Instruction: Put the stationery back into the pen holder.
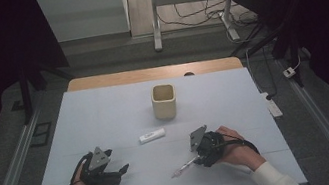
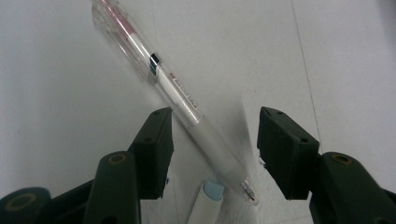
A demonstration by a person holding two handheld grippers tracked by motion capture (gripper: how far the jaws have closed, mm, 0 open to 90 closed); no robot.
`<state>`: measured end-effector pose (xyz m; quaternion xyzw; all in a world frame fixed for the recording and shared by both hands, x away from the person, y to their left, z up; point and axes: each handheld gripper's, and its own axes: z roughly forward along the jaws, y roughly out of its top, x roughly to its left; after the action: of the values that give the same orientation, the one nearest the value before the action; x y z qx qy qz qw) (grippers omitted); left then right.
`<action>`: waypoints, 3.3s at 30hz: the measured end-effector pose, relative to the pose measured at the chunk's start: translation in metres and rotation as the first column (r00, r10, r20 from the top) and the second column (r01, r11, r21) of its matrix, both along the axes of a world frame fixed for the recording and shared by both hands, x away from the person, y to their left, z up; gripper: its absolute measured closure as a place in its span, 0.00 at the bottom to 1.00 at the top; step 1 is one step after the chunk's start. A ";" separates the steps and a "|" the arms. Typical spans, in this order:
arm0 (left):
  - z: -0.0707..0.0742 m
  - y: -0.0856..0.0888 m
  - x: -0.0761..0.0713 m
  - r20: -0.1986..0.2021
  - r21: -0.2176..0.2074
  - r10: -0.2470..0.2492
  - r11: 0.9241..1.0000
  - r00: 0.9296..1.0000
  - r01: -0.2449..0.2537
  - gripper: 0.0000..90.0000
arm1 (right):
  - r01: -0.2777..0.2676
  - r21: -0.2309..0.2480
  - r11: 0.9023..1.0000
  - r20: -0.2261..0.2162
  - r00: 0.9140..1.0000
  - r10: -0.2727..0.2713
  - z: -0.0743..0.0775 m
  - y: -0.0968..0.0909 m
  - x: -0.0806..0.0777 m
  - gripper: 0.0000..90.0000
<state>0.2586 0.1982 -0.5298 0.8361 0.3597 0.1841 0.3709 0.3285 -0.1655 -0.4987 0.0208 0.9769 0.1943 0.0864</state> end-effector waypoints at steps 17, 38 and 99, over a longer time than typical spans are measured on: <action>0.000 0.000 -0.001 0.002 -0.003 -0.003 1.000 1.000 0.003 0.21 | -0.079 -0.058 0.995 -0.015 0.997 0.078 0.000 0.005 0.001 0.61; 0.000 -0.001 -0.001 -0.001 0.001 -0.006 1.000 1.000 0.006 0.21 | -0.223 -0.058 0.973 -0.104 0.971 0.216 0.000 0.007 0.021 0.86; 0.006 -0.001 -0.003 0.023 -0.011 0.002 1.000 1.000 -0.001 0.21 | 0.113 0.260 0.959 0.066 0.989 -0.134 0.040 -0.025 0.004 0.88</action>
<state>0.2552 0.1967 -0.5241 0.8317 0.3569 0.1923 0.3793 0.3321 -0.1901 -0.4585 0.0846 0.9361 0.3136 0.1352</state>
